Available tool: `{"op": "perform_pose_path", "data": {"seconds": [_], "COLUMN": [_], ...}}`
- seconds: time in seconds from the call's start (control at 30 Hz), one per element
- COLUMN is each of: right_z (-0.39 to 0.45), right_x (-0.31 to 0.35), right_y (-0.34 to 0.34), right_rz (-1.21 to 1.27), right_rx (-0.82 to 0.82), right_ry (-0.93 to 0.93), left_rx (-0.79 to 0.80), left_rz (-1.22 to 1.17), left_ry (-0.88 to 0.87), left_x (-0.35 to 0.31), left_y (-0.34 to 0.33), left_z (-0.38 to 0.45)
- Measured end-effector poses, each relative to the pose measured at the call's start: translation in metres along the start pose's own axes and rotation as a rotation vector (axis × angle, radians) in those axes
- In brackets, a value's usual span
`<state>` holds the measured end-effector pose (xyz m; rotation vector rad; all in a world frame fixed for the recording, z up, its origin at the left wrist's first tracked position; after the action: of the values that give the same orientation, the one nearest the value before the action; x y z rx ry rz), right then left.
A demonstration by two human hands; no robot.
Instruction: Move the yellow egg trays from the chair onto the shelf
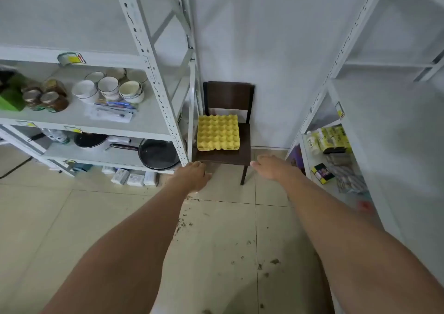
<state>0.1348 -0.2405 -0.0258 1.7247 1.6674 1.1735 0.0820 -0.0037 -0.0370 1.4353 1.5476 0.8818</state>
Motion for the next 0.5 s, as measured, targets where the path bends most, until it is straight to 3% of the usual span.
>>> {"op": "perform_pose_path", "data": {"seconds": [0.3,0.5], "right_z": [0.060,0.132], "right_x": [-0.005,-0.013], "right_y": [-0.015,-0.020], "right_rz": [-0.053,-0.130], "right_rx": [0.031,0.095], "right_ry": [0.054,0.090], "left_rx": [0.078,0.104], "left_rz": [-0.023,-0.071], "left_ry": [0.028,0.040], "left_x": [-0.008,0.008], "left_y": [-0.036,-0.036], "left_z": [0.041,0.119]}}
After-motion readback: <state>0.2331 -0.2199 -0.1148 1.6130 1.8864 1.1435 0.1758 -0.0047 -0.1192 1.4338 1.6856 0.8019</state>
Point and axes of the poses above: each hand's wrist, its own z-axis towards the middle knuckle, its own y-axis out of the back of the hand, x = y × z, the point moved 9 cm from there along z, towards the middle knuckle
